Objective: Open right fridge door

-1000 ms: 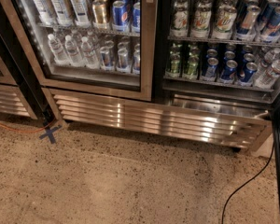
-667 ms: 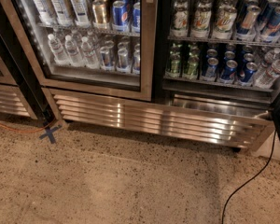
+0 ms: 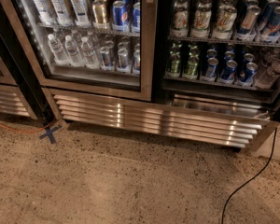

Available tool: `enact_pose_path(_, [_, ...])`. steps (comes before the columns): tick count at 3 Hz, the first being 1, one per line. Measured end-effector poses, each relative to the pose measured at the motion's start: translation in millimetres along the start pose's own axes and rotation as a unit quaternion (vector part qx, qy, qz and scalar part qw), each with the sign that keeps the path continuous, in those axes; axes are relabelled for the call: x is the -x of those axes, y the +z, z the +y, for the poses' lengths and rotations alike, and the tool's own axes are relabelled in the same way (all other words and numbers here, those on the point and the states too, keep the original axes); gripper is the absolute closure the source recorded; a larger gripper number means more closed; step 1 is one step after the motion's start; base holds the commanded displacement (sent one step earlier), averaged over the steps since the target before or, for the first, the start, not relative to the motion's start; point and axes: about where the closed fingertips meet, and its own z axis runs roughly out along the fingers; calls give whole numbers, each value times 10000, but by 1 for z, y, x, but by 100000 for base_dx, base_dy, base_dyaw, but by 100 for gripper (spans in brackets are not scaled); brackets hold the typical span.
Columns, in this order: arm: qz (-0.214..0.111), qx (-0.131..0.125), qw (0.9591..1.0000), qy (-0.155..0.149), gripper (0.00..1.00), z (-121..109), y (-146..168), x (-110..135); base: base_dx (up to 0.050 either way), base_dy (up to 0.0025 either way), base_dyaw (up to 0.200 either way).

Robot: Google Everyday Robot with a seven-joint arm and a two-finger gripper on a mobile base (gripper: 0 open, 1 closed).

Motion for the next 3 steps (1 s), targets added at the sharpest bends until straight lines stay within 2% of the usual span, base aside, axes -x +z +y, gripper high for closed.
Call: enact_pose_path(3, [0,0,10000,0,0,0,0,0,0,0,0])
